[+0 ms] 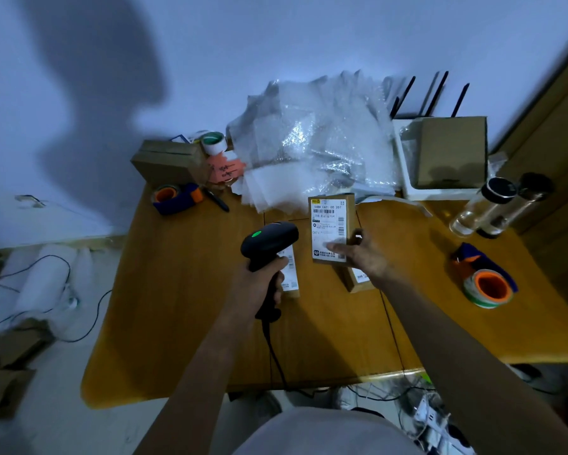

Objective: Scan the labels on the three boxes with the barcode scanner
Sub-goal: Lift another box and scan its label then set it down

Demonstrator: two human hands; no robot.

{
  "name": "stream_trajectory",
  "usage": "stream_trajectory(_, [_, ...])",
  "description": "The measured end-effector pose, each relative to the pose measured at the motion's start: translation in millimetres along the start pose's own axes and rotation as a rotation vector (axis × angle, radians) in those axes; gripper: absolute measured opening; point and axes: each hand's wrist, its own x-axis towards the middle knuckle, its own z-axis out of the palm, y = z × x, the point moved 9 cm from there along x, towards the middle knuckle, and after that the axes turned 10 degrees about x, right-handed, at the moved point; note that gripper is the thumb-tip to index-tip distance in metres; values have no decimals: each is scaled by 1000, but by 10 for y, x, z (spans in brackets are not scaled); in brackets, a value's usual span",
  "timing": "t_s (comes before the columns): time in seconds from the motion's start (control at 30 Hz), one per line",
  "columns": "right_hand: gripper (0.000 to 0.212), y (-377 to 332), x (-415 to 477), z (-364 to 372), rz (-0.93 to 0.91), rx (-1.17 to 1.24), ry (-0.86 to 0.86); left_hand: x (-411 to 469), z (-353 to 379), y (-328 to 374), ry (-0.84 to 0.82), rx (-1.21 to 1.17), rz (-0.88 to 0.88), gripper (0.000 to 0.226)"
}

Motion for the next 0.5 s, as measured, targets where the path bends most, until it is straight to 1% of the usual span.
stream_trajectory(0.1, [72,-133,-29,-1,-29,-20,0,-55,68,133,-25,-5,43,15])
stream_trajectory(0.13, [75,-167,-47,8,-38,-18,-1,-70,83,168,-28,3,53,15])
stream_trajectory(0.27, [69,-280,-104,32,-102,2,-18,-109,135,259,-32,28,72,17])
stream_trajectory(0.4, [72,-315,-124,5,-130,21,-23,-131,147,314,-28,63,110,18])
stream_trajectory(0.5, [69,-318,-144,4,-135,30,-30,-159,144,312,-26,75,128,19])
